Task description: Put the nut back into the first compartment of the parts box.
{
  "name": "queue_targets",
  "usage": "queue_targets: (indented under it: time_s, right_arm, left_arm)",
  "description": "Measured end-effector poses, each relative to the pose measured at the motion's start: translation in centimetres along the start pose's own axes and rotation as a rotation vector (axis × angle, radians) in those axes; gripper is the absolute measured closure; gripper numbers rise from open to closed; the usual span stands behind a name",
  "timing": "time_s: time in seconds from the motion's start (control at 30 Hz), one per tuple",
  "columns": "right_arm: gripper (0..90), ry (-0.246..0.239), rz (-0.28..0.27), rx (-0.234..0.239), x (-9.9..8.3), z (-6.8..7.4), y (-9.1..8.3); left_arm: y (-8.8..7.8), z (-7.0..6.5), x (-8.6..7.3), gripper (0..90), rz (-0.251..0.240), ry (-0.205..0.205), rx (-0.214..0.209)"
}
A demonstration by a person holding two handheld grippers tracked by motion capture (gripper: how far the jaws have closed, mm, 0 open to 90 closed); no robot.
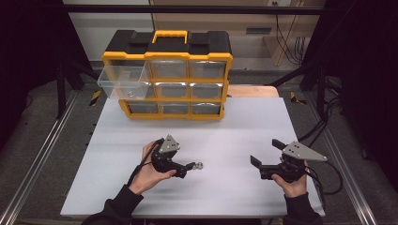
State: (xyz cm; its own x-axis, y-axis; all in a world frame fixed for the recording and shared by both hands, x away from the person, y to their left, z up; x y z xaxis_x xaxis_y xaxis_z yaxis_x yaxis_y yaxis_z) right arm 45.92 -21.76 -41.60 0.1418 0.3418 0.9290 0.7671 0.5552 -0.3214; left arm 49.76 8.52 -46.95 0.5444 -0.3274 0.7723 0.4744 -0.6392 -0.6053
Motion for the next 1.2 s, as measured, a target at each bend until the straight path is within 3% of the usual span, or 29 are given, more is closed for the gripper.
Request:
queue_targets:
  time_s: [0.6, 1.03, 1.2]
  right_arm:
    - [0.6, 0.0, -0.002, 0.0, 0.0, 0.0, 0.0]
    - [0.6, -0.002, -0.003, -0.001, 0.0, 0.0, -0.1]
    - [0.6, -0.002, -0.003, -0.002, 0.0, 0.0, 0.0]
  left_arm:
    - [3.0, -0.5, -1.5, 20.1, 0.098, -0.009, 0.007]
    - [4.3, -0.6, -2.4, 45.5, 0.187, 0.017, -0.002]
    - [4.5, -0.6, -2.6, 52.8, 0.199, 0.021, 0.003]
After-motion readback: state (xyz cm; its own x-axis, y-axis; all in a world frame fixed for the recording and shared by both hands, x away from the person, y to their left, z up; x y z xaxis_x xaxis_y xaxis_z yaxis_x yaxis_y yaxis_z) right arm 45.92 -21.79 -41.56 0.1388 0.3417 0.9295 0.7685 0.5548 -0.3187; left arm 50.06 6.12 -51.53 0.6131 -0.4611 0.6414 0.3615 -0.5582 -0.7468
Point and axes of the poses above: each handheld gripper's, and its own axes: y roughly forward along the jaws, x roughly out of its top, z roughly to its left, the point moved 6 cm from there along y, roughly forward along the jaws, and after that the axes turned 14 degrees about -y, right-handed, at the moved point
